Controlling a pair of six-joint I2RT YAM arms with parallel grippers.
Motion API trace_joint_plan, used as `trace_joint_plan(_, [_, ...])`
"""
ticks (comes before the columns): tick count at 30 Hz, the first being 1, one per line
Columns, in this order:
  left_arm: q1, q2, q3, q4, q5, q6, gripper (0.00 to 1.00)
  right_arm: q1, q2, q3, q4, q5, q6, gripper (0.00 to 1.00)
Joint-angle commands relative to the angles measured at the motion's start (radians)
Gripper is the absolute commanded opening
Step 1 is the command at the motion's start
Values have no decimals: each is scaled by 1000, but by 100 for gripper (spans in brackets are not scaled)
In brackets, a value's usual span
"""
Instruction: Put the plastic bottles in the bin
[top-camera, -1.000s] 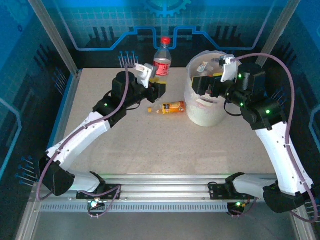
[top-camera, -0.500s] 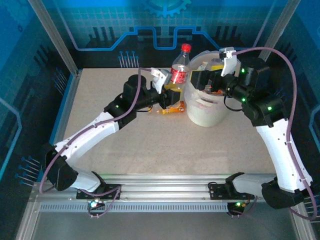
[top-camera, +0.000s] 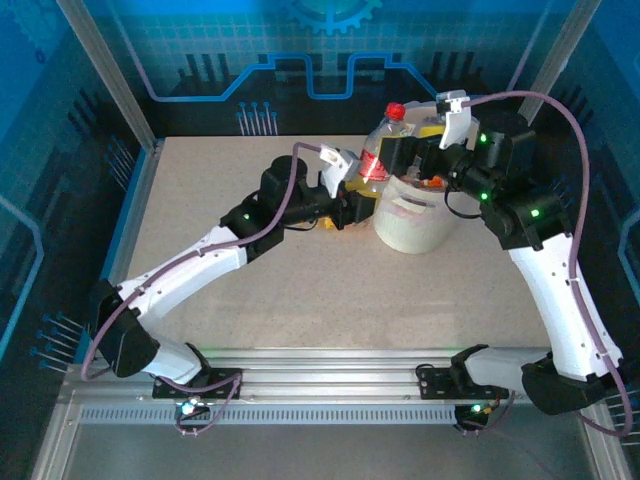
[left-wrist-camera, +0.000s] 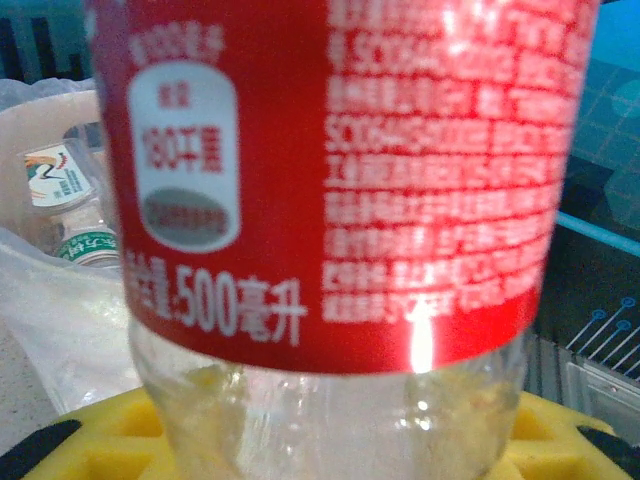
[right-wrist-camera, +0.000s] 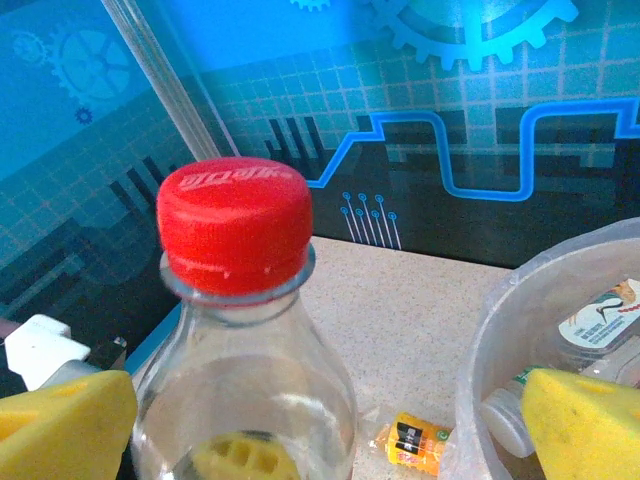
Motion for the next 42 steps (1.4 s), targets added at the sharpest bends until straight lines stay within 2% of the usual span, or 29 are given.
trace_joint_plan(1, [-11, 8, 35, 43, 37, 1, 44, 14, 12, 40, 24, -25, -19, 100])
trace_joint_plan(6, [-24, 7, 35, 47, 51, 4, 44, 13, 34, 55, 23, -44, -20, 98])
trace_joint_plan(11, [-33, 6, 36, 43, 53, 15, 44, 13, 59, 78, 16, -58, -23, 89])
trace_joint_plan(14, [-35, 9, 34, 36, 50, 23, 44, 13, 76, 105, 3, -72, -22, 79])
trace_joint_plan(19, [-34, 17, 36, 35, 28, 24, 44, 13, 94, 142, -12, -112, -10, 49])
trace_joint_plan(23, [-34, 18, 39, 43, 21, 25, 44, 16, 105, 157, -34, -115, -1, 37])
trace_joint_plan(25, [-34, 18, 41, 43, 21, 26, 44, 17, 110, 166, -45, -114, -6, 26])
trace_joint_plan(27, [-34, 17, 44, 44, 18, 27, 48, 21, 113, 174, -54, -102, -13, 16])
trace_joint_plan(29, [-35, 13, 40, 45, 11, 27, 58, 23, 118, 184, -61, -82, -28, 7])
trace_joint_plan(31, [-34, 3, 34, 45, -4, 29, 74, 28, 123, 202, -71, -56, -50, 0])
trace_joint_plan(33, [-34, -12, 24, 46, -29, 29, 98, 31, 134, 228, -83, -16, -81, 0])
trace_joint_plan(42, [-34, -151, -110, 120, -211, 54, 99, 33, 250, 481, -107, 307, -309, 0])
